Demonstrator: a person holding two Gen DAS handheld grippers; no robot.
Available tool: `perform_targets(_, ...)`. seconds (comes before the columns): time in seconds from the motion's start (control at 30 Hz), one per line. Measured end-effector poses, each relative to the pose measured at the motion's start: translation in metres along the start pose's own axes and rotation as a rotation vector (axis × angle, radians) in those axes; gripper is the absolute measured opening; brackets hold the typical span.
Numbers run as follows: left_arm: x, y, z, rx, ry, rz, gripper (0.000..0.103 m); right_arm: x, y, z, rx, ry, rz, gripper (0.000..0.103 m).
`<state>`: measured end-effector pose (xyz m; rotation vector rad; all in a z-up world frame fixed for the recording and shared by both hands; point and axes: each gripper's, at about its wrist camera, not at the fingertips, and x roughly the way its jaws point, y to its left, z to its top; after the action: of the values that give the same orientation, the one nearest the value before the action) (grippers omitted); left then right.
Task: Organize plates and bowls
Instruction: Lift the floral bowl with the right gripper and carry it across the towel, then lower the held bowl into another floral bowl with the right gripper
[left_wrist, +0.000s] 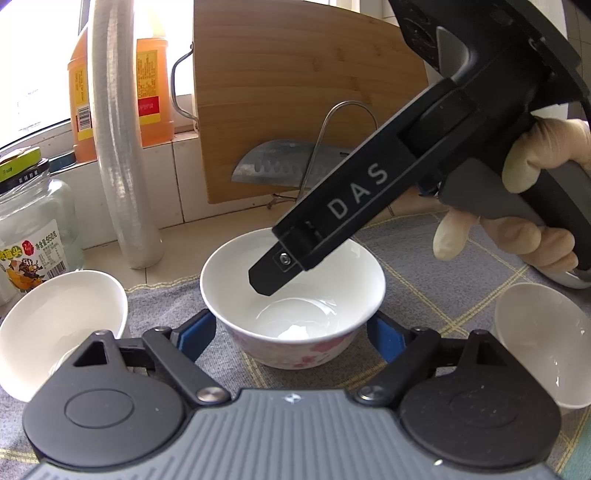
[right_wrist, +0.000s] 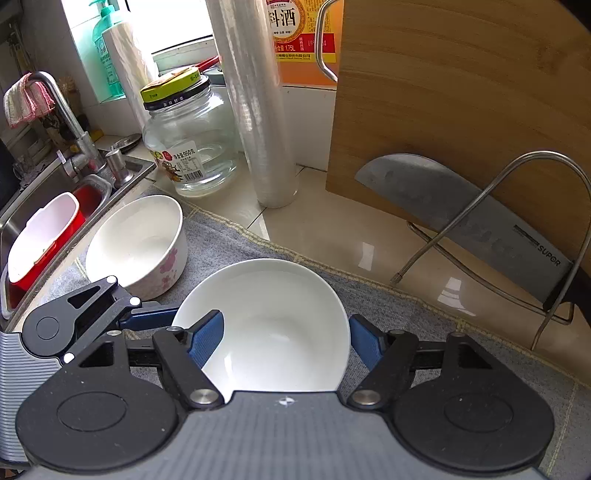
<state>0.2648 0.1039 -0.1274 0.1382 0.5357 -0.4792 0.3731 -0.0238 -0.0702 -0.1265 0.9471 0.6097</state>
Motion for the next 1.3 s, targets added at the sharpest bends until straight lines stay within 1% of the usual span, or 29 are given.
perform_targets(0.37,0.002,0.0,0.001,0.01,0.009,-0.003,0.088,0.003,-0.002,0.001,0.013,0.007,0.016,0.076)
perform_targets(0.7,-0.006,-0.003,0.007,0.03,0.037,-0.015,0.088,-0.007,0.0,-0.004,0.023,0.006,0.019,0.075)
perform_targets(1.0,-0.037,-0.015,0.01,0.043,0.045,-0.04,0.088,-0.041,0.013,-0.015,0.046,-0.015,0.035,0.075)
perform_targets(1.3,-0.073,-0.032,0.007,0.077,0.057,-0.074,0.088,-0.083,0.035,-0.04,0.056,-0.06,0.033,0.075)
